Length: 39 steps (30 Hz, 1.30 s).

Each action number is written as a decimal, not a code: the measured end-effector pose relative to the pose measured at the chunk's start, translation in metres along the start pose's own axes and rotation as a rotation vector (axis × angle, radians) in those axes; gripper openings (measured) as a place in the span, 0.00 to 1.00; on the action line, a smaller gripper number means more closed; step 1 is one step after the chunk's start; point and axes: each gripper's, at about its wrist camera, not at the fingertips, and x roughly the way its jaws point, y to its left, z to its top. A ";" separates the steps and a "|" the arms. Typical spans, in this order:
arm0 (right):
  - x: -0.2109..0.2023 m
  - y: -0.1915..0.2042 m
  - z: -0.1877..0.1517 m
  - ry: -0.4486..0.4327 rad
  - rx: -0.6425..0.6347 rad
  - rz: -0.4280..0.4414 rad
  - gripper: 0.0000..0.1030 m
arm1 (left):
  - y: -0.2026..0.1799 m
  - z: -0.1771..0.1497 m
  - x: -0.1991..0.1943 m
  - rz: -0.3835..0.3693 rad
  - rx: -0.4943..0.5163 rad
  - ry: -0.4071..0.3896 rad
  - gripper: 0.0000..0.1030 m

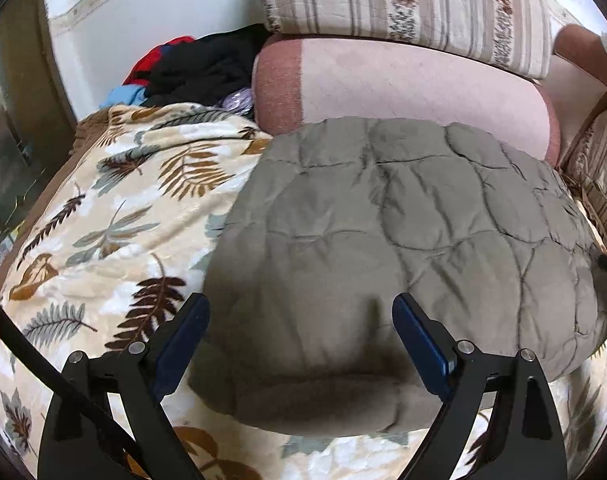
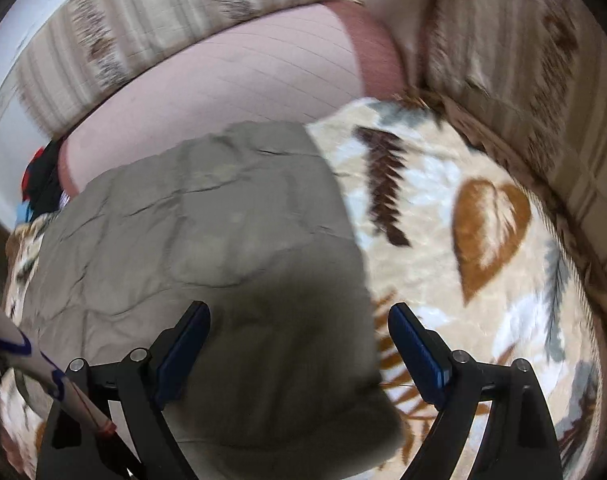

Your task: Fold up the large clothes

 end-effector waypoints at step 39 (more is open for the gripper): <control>0.027 -0.044 -0.054 0.225 0.243 0.441 0.81 | 0.061 -0.048 0.022 -0.434 -0.204 0.280 0.78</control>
